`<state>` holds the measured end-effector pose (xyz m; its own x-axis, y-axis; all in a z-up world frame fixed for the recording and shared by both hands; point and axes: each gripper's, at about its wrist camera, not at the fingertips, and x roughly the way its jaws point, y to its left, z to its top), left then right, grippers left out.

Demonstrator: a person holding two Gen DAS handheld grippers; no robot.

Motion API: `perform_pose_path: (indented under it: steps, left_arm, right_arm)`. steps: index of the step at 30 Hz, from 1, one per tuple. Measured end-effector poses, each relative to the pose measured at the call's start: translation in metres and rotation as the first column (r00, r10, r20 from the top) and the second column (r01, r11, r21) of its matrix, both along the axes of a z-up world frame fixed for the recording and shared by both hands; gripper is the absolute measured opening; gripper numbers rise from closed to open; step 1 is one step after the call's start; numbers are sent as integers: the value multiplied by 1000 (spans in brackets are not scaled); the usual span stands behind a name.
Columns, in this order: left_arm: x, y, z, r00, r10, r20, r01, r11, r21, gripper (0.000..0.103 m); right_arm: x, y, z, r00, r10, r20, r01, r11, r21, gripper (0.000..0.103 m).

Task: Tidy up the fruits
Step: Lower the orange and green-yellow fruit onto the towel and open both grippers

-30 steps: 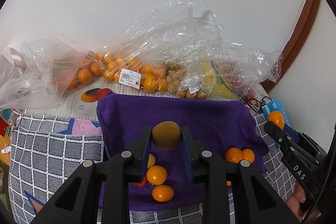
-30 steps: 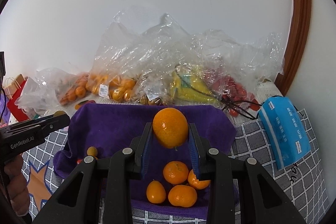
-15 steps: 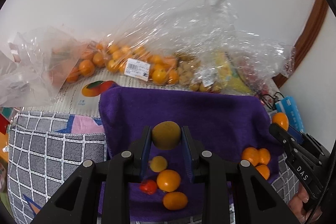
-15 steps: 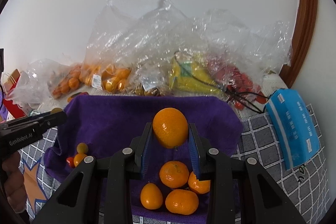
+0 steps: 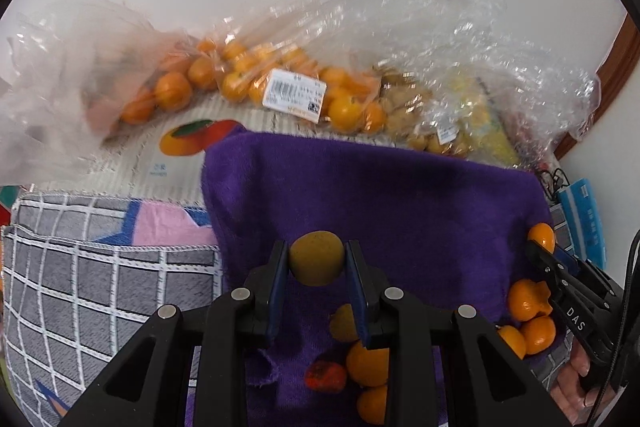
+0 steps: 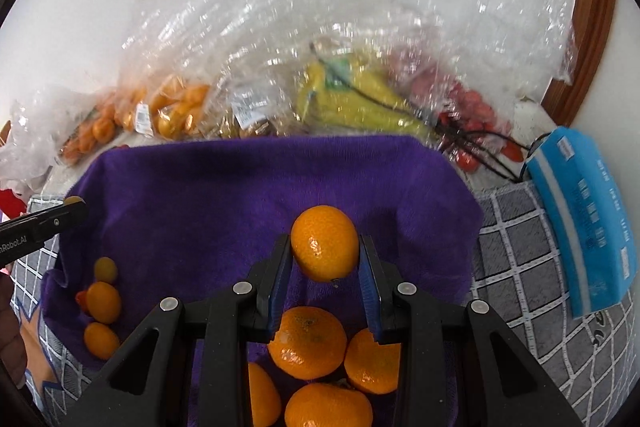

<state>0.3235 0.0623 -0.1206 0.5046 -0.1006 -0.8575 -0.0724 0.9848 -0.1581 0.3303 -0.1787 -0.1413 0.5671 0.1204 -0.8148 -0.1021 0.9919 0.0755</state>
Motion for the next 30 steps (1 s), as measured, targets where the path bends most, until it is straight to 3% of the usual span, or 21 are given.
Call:
perform_pose_path:
  steps: [18, 30]
  left_arm:
    - [12, -6, -31, 997, -7, -75, 9, 1000, 22, 27]
    - [15, -15, -35, 998, -18, -61, 20, 999, 48, 27]
  right_arm:
    - [12, 7, -26, 997, 24, -69, -25, 1000, -15, 33]
    - [12, 8, -26, 997, 28, -70, -29, 999, -22, 33]
